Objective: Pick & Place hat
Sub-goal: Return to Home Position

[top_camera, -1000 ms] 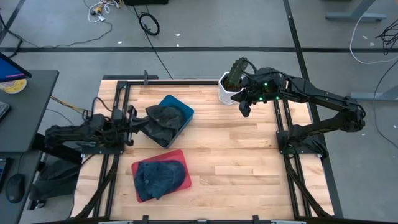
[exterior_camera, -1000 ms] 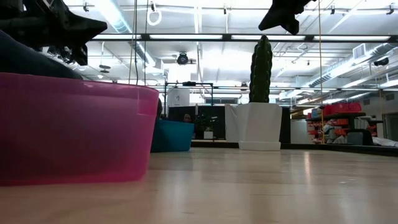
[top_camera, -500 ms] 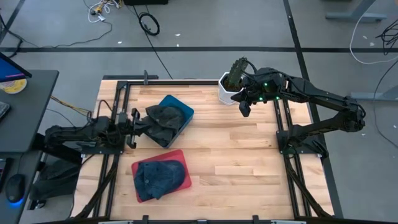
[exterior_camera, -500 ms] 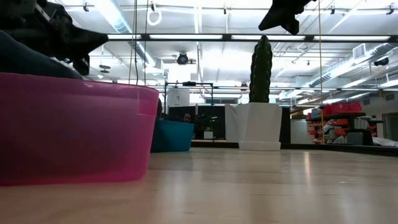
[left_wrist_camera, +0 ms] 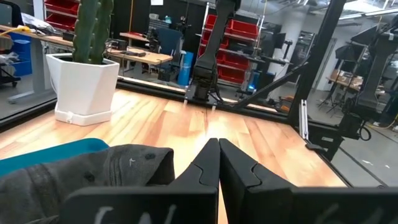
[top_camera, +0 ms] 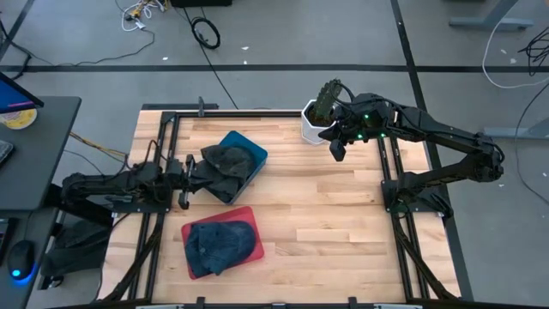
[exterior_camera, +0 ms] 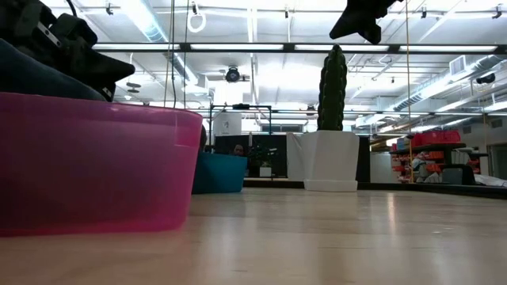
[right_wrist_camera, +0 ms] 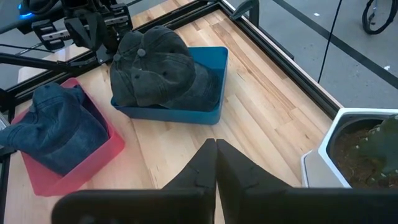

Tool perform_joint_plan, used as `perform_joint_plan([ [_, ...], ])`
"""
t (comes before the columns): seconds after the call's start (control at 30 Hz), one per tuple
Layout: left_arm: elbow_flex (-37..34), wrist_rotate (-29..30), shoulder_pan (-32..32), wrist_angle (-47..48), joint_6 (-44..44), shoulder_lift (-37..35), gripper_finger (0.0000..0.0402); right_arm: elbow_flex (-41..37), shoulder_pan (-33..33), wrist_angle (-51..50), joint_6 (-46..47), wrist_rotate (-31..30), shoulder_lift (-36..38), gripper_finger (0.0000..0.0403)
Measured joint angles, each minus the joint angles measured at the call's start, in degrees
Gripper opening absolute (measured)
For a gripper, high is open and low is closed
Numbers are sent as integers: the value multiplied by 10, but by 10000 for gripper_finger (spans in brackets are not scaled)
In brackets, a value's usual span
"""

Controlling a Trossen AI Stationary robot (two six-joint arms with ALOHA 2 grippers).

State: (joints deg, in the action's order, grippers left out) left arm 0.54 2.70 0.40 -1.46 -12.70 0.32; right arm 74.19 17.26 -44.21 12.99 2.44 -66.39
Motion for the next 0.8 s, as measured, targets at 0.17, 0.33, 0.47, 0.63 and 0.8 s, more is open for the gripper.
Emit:
perform_joint_plan([
  [0.17,0,0,0,3,6,0,2,0,0,-11,0,0,0,11],
  [0.33,0,0,0,2,5,0,3,0,0,-60,-11,0,3,11],
  [0.47,-1,2,0,-7,4,0,3,0,0,-75,-39,1,14,11],
  [0.63,-1,3,0,-11,3,0,3,-15,0,-40,-60,2,39,11],
  [0.8,-1,3,0,-13,3,0,3,-138,0,99,-7,37,117,11],
])
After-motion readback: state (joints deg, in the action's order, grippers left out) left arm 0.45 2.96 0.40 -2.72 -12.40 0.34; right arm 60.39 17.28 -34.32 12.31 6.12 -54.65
